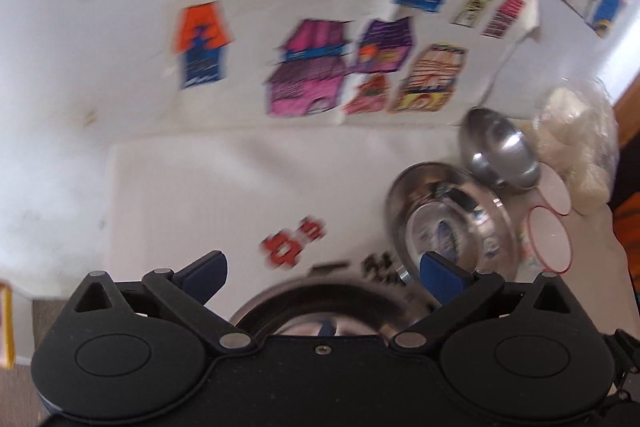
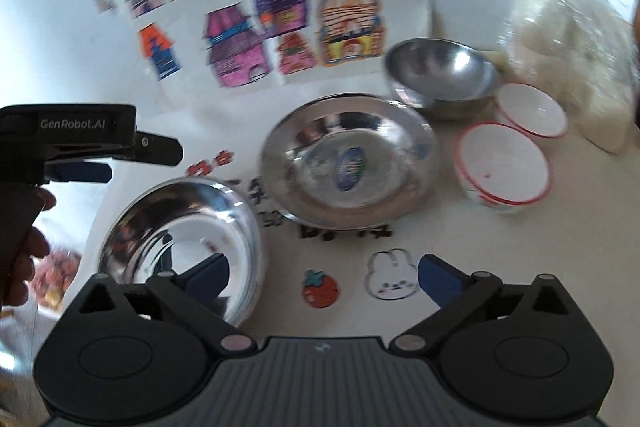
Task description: Organize plates and bowls
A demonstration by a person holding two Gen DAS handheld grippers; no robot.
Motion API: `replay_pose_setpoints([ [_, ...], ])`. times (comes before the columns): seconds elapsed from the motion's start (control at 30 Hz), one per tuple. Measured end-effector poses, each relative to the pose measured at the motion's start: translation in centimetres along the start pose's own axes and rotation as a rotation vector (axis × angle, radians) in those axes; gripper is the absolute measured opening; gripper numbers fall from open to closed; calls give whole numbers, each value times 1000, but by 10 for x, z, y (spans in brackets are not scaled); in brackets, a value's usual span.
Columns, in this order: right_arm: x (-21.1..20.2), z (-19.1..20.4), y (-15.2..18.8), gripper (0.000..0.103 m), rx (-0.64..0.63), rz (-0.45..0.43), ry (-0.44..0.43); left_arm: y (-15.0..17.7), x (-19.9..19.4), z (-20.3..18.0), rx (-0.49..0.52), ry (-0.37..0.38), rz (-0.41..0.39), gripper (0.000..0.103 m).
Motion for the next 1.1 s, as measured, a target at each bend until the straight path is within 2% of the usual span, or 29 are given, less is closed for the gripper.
replay_pose_setpoints([
  [0.27, 1, -30, 6, 103, 96, -2, 50, -33, 48, -42, 108, 56, 31, 102],
  [0.4, 6, -44, 4, 103, 148, -13, 59, -39, 71, -56, 168, 63, 62, 102],
  [0.6, 16, -53, -8, 102, 175, -41, 51, -41, 86, -75, 282, 77, 66, 102],
  [0.7, 24, -53, -13, 96, 172, -45, 47, -42, 89, -79, 312, 57, 50, 102],
  [0.77, 30, -54, -16, 85, 178, -35, 39, -43, 89, -80, 322, 65, 37, 102],
  [1.03, 39, -56, -21, 76, 193, -26, 48, -41, 91, -93, 363, 62, 31, 102],
  [1.1, 41, -57, -22, 71, 197, -22, 49, -39, 92, -95, 379, 58, 32, 100],
])
Point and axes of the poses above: each gripper's, at about its wrist camera, not at the fingertips, and x roughly the way its jaws point, z to its left, y to its underside, the point moved 2 cm from there along x, roughly the way its jaws point, and after that the axes turned 10 degrees about -y, right-handed, at the moved point
